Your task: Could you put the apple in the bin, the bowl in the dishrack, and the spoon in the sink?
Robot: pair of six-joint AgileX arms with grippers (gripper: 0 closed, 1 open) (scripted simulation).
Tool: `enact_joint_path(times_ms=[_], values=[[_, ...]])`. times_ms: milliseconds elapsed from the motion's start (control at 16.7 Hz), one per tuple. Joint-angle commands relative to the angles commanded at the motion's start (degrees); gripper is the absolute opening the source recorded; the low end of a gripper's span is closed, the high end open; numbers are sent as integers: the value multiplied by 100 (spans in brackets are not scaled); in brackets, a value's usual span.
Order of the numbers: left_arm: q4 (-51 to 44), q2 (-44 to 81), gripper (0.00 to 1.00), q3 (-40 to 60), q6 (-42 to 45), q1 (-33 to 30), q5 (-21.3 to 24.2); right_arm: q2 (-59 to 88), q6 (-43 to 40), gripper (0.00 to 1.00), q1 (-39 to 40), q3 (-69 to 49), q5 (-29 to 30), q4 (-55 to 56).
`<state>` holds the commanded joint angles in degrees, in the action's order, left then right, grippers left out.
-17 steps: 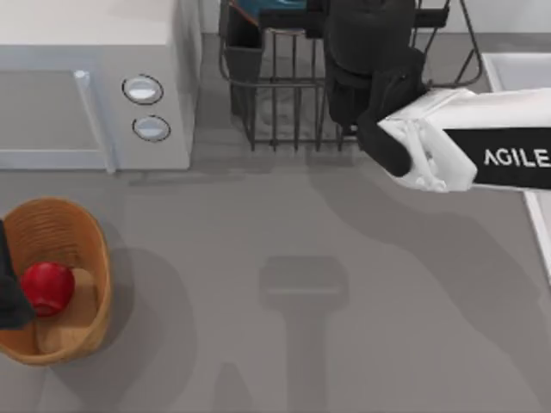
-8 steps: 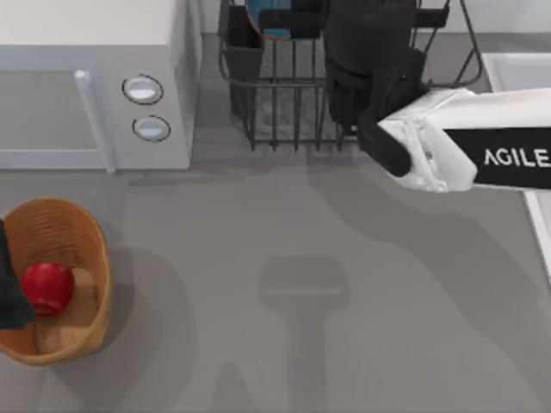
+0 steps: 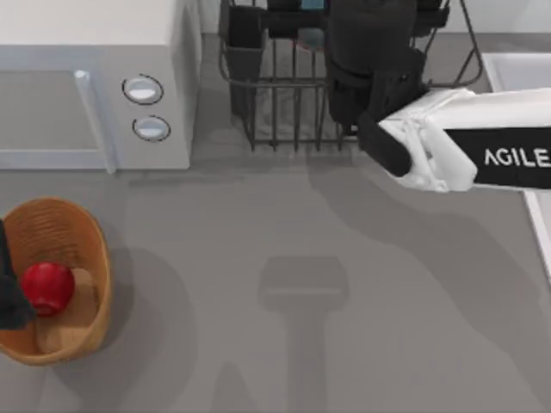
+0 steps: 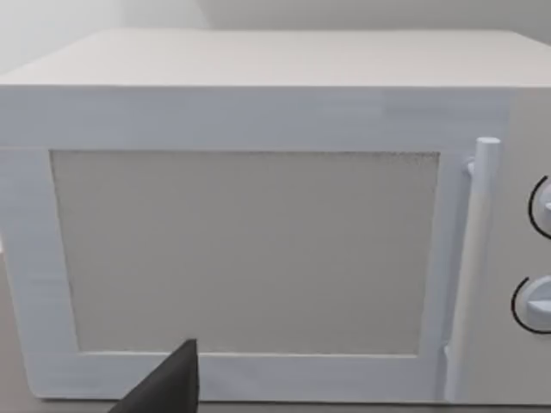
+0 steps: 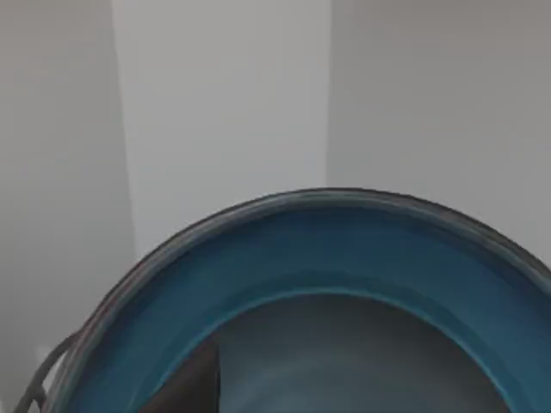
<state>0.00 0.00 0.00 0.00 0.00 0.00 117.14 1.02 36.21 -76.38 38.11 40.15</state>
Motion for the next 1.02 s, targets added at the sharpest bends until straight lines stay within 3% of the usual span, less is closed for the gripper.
enact_joint_path(times_ms=[420, 720, 1020], values=[[0, 0, 100, 0, 0, 0, 0, -181, 14, 100, -54, 169, -159, -24], [0, 0, 100, 0, 0, 0, 0, -1693, 74, 100, -585, 1535, -1161, -358], [0, 0, 100, 0, 0, 0, 0, -4657, 55, 100, -1468, 3752, -2384, -1302]])
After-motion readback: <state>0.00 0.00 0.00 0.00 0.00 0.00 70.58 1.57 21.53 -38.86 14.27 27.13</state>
